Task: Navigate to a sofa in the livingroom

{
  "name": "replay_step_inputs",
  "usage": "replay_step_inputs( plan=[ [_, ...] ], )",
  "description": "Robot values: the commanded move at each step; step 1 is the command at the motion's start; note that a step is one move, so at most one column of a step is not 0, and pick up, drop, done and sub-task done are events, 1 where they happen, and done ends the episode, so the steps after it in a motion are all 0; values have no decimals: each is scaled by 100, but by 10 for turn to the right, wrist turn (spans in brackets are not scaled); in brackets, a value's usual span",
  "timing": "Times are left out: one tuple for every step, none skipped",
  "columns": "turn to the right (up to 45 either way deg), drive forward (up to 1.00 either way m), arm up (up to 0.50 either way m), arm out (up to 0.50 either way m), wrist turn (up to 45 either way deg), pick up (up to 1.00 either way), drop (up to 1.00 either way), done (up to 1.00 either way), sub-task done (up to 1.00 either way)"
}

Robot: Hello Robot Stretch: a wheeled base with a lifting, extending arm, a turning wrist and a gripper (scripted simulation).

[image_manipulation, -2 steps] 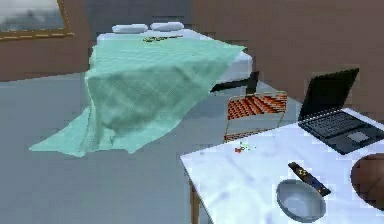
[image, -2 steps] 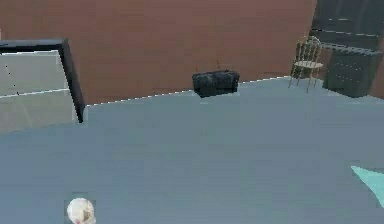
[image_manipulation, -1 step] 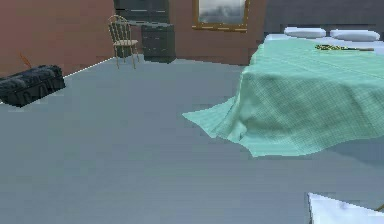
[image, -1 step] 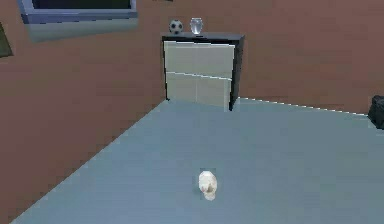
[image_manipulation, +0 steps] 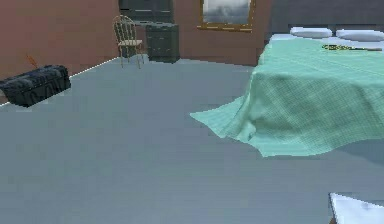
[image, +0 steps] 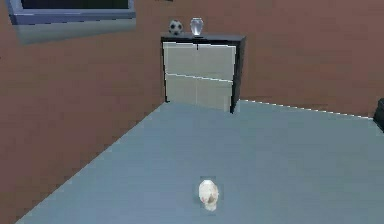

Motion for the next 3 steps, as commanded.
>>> replay_step_inputs(
  plan=[
    [-450,0,0,0,0,0,0,0,0],
    [-450,0,0,0,0,0,0,0,0],
    [0,60,0,0,0,0,0,0,0]
  ],
)
